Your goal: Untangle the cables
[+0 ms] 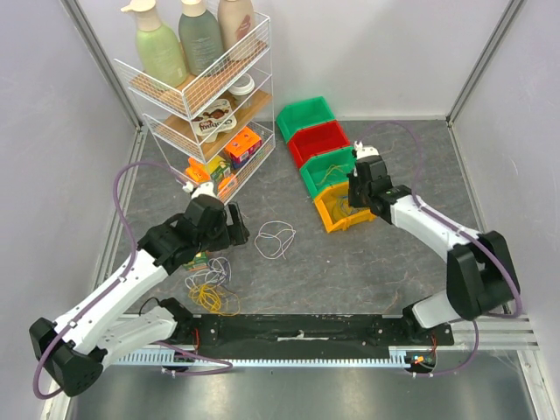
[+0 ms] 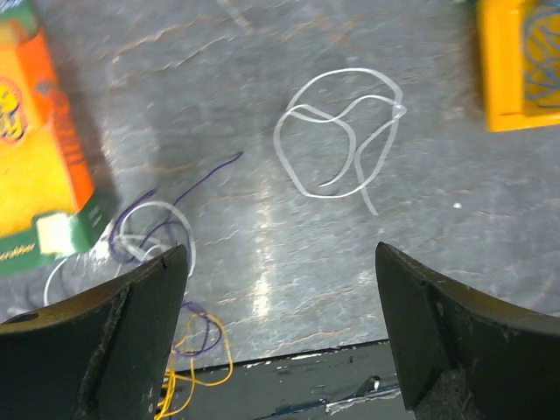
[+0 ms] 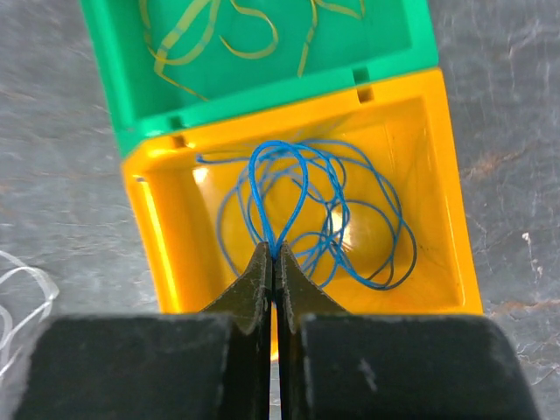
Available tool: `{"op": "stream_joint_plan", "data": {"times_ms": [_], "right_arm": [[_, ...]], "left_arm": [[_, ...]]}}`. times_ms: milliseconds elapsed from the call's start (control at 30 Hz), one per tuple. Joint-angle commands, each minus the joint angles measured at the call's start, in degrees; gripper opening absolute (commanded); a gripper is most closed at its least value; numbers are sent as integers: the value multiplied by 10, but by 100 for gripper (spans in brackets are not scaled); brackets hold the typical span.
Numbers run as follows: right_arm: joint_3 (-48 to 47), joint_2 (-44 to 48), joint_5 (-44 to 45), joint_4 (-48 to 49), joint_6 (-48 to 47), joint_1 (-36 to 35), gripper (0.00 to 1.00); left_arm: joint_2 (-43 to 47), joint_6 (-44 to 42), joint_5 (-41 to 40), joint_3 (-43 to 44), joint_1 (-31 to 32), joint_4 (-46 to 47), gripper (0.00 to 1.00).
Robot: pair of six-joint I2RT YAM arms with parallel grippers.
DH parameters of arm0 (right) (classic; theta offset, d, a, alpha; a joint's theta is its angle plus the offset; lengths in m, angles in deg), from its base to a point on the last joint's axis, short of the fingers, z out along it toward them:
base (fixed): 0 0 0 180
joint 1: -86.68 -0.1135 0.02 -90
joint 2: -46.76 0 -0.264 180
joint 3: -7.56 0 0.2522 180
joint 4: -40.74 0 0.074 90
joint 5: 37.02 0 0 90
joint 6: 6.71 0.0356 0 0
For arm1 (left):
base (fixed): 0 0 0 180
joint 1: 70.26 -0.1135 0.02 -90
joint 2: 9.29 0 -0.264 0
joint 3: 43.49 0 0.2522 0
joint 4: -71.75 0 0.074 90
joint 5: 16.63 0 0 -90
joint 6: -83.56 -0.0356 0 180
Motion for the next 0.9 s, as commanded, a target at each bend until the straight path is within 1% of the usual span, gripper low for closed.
{"op": "stream_joint_plan", "data": {"times_ms": [0, 133, 167, 200, 300, 367, 433, 467, 600, 667, 767, 833, 867], "right_arm": [[-4, -45, 19, -5, 6, 8, 0], [-26, -88, 17, -23, 8, 11, 0], [-39, -99, 0, -35, -1, 11, 2], [-44, -95, -8, -40, -4, 11, 10], [-39, -43, -27, -42, -11, 11, 42], [-41, -3, -30, -51, -19, 10, 55], [-44, 35, -35, -64, -25, 9, 64], [-46, 53, -40, -69, -26, 10, 67], [-36, 105, -89, -71, -23, -1, 71], [-24, 119, -123, -64, -17, -20, 72], [-9, 118, -135, -34, -13, -77, 73], [-9, 92, -148, -22, -12, -130, 73], [-10, 73, -161, -13, -11, -151, 73]], "left_arm": [[27, 114, -63, -33, -2, -33, 95], [15, 154, -79, -49, -2, -60, 97], [5, 170, -93, -55, -2, -69, 98], [0, 174, -97, -60, -2, -69, 98], [-11, 194, -108, -77, -3, -66, 98], [-20, 199, -108, -89, -2, -55, 99], [-34, 206, -110, -100, -3, -45, 99], [-41, 209, -111, -106, -4, -42, 99], [-88, 213, -102, -119, -12, -27, 98], [-110, 208, -93, -121, -18, -16, 91], [-117, 188, -73, -121, -20, 13, 67], [-108, 174, -62, -116, -20, 26, 44], [-101, 164, -57, -112, -20, 32, 38]]}}
